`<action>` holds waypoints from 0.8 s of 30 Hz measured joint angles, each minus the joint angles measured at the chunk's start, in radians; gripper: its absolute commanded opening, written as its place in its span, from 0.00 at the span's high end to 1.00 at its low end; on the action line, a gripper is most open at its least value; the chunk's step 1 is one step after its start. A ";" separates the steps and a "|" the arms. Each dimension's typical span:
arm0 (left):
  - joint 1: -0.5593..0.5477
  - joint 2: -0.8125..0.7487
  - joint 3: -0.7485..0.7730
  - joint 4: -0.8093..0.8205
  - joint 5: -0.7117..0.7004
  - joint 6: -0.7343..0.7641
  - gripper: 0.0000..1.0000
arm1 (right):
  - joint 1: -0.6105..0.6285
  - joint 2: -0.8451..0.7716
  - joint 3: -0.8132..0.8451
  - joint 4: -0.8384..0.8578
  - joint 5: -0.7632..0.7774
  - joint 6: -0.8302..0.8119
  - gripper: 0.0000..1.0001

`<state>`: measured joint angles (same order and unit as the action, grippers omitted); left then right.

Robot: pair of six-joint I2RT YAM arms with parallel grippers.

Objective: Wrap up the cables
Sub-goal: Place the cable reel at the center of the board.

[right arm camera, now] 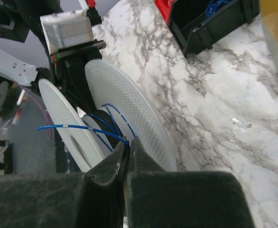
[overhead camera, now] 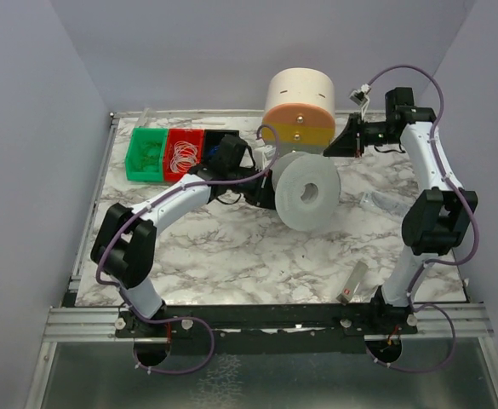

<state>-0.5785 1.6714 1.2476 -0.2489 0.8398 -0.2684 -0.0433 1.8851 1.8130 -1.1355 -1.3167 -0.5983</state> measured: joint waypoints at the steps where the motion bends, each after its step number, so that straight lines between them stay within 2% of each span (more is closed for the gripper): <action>1: -0.005 0.008 0.000 -0.007 -0.011 0.003 1.00 | 0.005 -0.012 -0.001 0.030 0.021 0.027 1.00; 5: -0.013 0.031 0.000 -0.016 -0.029 0.005 1.00 | 0.039 -0.047 0.006 0.102 0.115 0.088 1.00; 12: -0.023 0.085 0.004 -0.028 -0.030 0.025 1.00 | 0.197 -0.043 0.019 0.111 0.275 0.090 0.99; 15: -0.029 0.114 0.016 -0.034 -0.028 0.042 1.00 | 0.208 -0.037 0.018 0.105 0.324 0.073 0.96; 24: -0.054 0.256 0.062 -0.061 -0.017 0.074 1.00 | 0.208 -0.025 -0.014 0.108 0.413 0.048 0.96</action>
<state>-0.6327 1.9278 1.3094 -0.3099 0.8230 -0.1940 0.1642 1.8603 1.7985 -1.0275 -0.9039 -0.5507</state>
